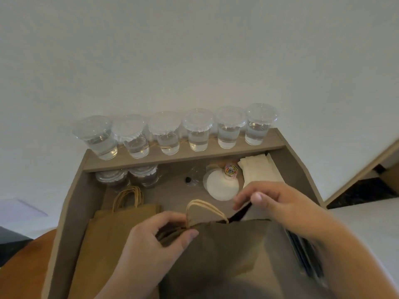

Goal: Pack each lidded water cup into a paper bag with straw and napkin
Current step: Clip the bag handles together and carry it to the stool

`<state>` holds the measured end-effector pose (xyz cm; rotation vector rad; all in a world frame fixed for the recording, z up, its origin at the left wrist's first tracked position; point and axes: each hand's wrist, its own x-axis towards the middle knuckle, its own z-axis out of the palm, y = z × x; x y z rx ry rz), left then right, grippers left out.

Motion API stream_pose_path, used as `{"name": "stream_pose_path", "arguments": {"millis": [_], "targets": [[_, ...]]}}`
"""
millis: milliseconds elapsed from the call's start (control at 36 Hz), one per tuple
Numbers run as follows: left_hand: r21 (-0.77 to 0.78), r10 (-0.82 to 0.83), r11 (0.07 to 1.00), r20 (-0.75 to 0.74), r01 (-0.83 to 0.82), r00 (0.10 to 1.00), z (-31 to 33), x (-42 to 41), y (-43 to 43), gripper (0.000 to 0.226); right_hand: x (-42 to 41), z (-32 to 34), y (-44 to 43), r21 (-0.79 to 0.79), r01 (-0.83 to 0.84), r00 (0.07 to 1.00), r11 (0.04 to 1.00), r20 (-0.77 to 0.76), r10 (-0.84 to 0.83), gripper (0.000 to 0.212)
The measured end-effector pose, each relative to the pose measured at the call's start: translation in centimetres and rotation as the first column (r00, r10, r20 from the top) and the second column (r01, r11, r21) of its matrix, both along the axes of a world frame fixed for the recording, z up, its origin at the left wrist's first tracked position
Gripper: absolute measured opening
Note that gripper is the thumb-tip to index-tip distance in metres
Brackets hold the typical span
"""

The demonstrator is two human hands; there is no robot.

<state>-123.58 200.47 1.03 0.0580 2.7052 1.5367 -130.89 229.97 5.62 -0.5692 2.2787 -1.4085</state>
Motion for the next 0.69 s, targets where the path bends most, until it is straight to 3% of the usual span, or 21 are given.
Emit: {"name": "stream_pose_path", "arguments": {"millis": [111, 278, 361, 417, 472, 694], "targets": [[0.116, 0.065, 0.992, -0.068, -0.056, 0.996, -1.5, 0.3, 0.1, 0.041, 2.3, -3.0, 1.5, 0.012, 0.047, 0.993, 0.999, 0.108, -0.048, 0.063], [0.154, 0.007, 0.988, -0.015, -0.005, 1.000, -3.1, 1.0, 0.2, 0.048, 4.4, -5.5, 0.6, 0.071, 0.250, 0.968, 0.966, 0.000, -0.250, 0.032], [0.177, 0.069, 0.982, 0.000, -0.068, 0.998, -3.7, 1.4, 0.6, 0.043, 4.3, -5.4, 0.7, 0.050, 0.315, 0.949, 0.948, -0.027, -0.314, 0.029], [0.201, 0.122, 0.971, 0.036, -0.127, 0.992, -3.7, 1.5, 1.0, 0.028, 4.0, -5.2, 0.9, 0.045, 0.305, 0.952, 0.951, -0.036, -0.304, 0.029], [0.217, 0.167, 0.959, 0.081, -0.181, 0.983, -3.4, 1.4, 1.5, 0.028, 3.5, -4.9, 1.1, 0.031, 0.291, 0.956, 0.956, -0.033, -0.290, 0.027], [0.254, 0.358, 0.904, -0.013, -0.343, 0.934, 0.6, 3.8, 5.3, 0.015, 1.6, -2.3, 3.0, -0.175, 0.117, 0.990, 0.978, -0.056, -0.128, 0.021]]}}
